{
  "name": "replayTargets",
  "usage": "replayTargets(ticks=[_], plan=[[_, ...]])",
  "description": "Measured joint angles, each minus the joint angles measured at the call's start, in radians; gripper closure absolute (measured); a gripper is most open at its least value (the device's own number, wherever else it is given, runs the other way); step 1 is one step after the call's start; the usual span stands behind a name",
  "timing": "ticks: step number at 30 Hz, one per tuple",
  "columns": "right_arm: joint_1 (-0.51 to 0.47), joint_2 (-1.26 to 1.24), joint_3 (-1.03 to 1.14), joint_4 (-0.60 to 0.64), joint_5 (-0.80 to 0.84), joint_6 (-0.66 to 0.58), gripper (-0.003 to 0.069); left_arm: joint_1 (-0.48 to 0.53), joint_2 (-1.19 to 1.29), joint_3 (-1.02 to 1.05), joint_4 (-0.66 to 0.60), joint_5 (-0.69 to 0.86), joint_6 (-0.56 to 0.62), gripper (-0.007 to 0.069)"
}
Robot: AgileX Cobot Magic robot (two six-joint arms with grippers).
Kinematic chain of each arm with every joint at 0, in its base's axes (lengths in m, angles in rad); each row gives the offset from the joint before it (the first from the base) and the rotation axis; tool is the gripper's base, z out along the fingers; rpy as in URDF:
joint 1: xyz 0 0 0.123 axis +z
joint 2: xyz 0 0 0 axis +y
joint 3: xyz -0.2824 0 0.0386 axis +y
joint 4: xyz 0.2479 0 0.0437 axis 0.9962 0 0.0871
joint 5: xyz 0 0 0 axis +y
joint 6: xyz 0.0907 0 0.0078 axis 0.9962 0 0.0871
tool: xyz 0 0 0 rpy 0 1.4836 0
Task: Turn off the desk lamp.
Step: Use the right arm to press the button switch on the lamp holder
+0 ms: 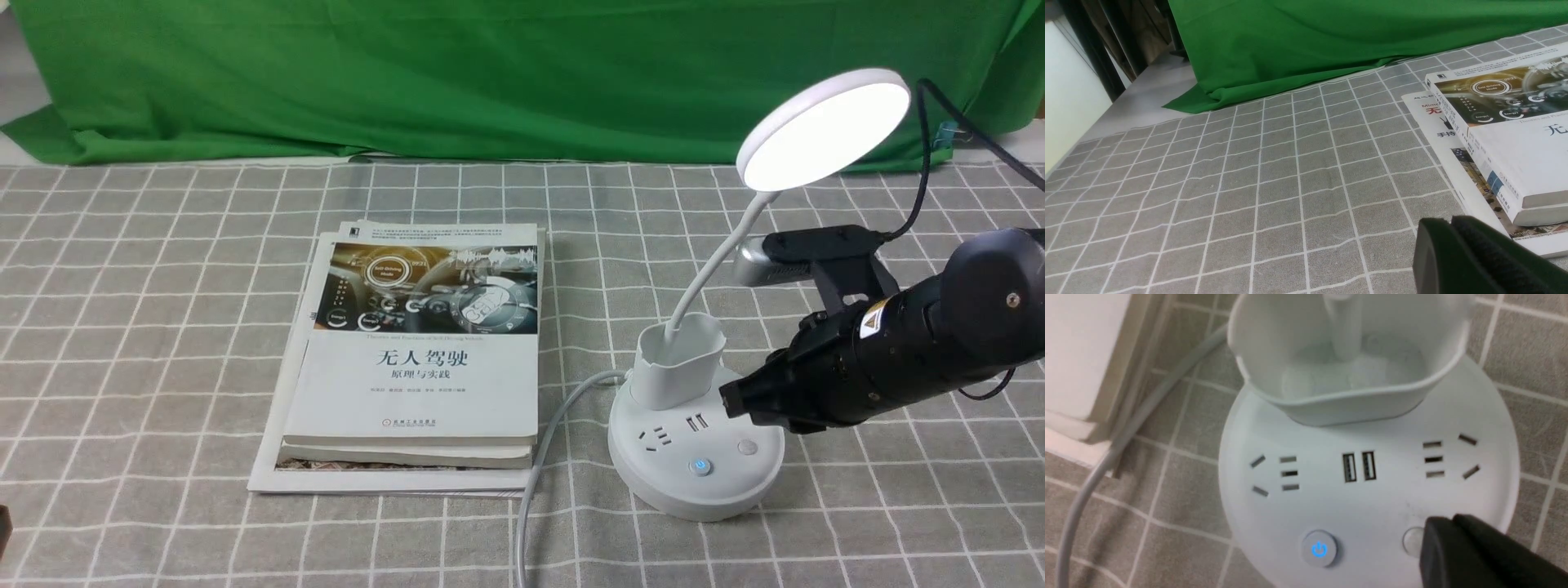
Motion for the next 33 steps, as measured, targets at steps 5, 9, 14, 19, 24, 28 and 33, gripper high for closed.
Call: replayTargets(ticks=[5, 9, 14, 19, 24, 28, 33], plan=[[0.0, 0.036, 0.0, -0.002, -0.018, 0.0, 0.0599, 0.0, 0.0, 0.0, 0.0, 0.0, 0.0, 0.0606], [0.0, 0.108, 0.0, -0.002, -0.007, 0.0, 0.0599, 0.0, 0.0, 0.0, 0.0, 0.0, 0.0, 0.0606], [0.0, 0.109, -0.01, -0.001, -0.013, -0.001, 0.0599, 0.0, 0.0, 0.0, 0.0, 0.0, 0.0, 0.0606], [0.0, 0.053, -0.001, -0.009, -0.004, -0.001, 0.0601, 0.0, 0.0, 0.0, 0.0, 0.0, 0.0, 0.0606], [0.0, -0.018, -0.001, -0.009, -0.005, -0.001, 0.0607, 0.0, 0.0, 0.0, 0.0, 0.0, 0.0, 0.0606], [0.0, -0.022, 0.012, -0.009, -0.007, -0.001, 0.0607, 0.0, 0.0, 0.0, 0.0, 0.0, 0.0, 0.0606], [0.0, 0.042, 0.05, -0.006, -0.05, -0.023, 0.062, 0.0, 0.0, 0.0, 0.0, 0.0, 0.0, 0.0606]])
